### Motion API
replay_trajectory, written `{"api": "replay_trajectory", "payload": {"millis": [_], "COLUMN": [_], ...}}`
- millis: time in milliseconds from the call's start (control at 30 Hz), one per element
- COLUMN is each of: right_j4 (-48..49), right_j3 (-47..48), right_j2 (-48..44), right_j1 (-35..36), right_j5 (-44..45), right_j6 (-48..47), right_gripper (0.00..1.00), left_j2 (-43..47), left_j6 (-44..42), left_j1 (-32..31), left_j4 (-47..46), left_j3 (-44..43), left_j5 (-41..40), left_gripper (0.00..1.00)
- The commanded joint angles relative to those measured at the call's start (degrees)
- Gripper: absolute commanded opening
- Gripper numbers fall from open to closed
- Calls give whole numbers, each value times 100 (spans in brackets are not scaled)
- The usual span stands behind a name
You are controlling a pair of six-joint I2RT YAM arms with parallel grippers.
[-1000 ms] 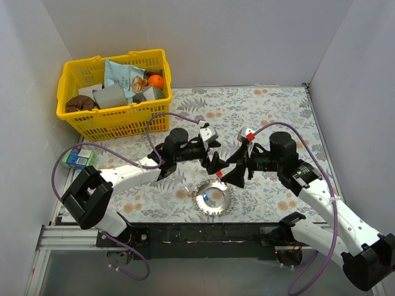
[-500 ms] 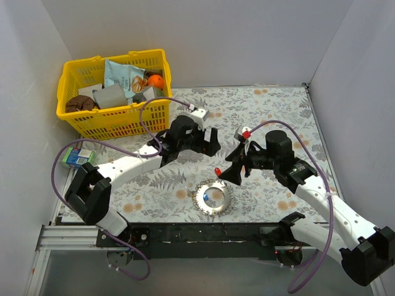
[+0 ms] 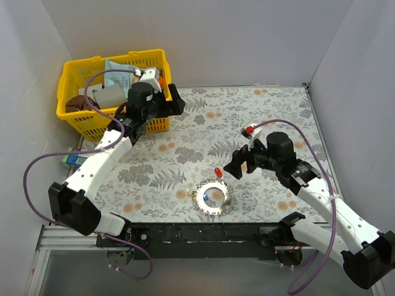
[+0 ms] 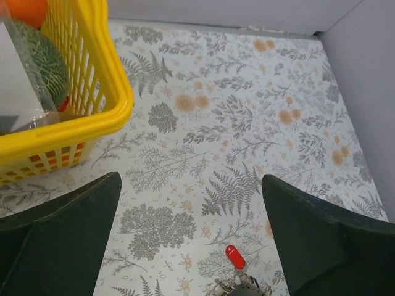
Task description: Put the keys on the keyring
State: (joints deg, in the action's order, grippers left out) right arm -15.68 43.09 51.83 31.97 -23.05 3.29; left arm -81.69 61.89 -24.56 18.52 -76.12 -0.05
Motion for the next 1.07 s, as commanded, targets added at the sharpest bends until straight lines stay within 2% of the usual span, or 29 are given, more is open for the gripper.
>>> {"api": "replay_trajectory", "payload": {"millis": [0, 33, 67, 200, 333, 433, 667, 900, 1033], "right_j4": [21, 47, 126, 512, 1023, 1173, 1155, 1269, 1515], "right_j3": [209, 156, 95, -361, -941, -1057, -961, -1013, -1232], "right_j2": [-463, -551, -752, -1376, -1948, -2125, -1879, -1659, -1606], "right_j1": [3, 3, 3, 11, 3, 3, 3, 3, 3], "right_j5": [1994, 2276, 2931, 3789, 3878, 3948, 3984, 4343, 4615], "right_j6": [443, 627, 742, 1130, 1130, 1113, 1042, 902, 717], "right_gripper": [99, 98, 99, 98, 98, 98, 98, 98, 98], "left_j2": [837, 943, 1058, 1620, 2034, 2105, 1973, 2271, 2464], "left_j6": [-387, -423, -423, -406, -353, -335, -370, -520, -713], "left_j1": [-32, -32, -32, -32, -40, -40, -40, -32, -32], "left_j4": [565, 547, 512, 109, -208, -297, -305, -543, -806], "left_j3": [-395, -352, -273, 272, 817, 905, 923, 1221, 1703], "left_j5": [-206, -188, -223, -372, -276, -91, -47, -100, 339], "left_gripper": [98, 98, 98, 98, 98, 98, 98, 98, 97]}}
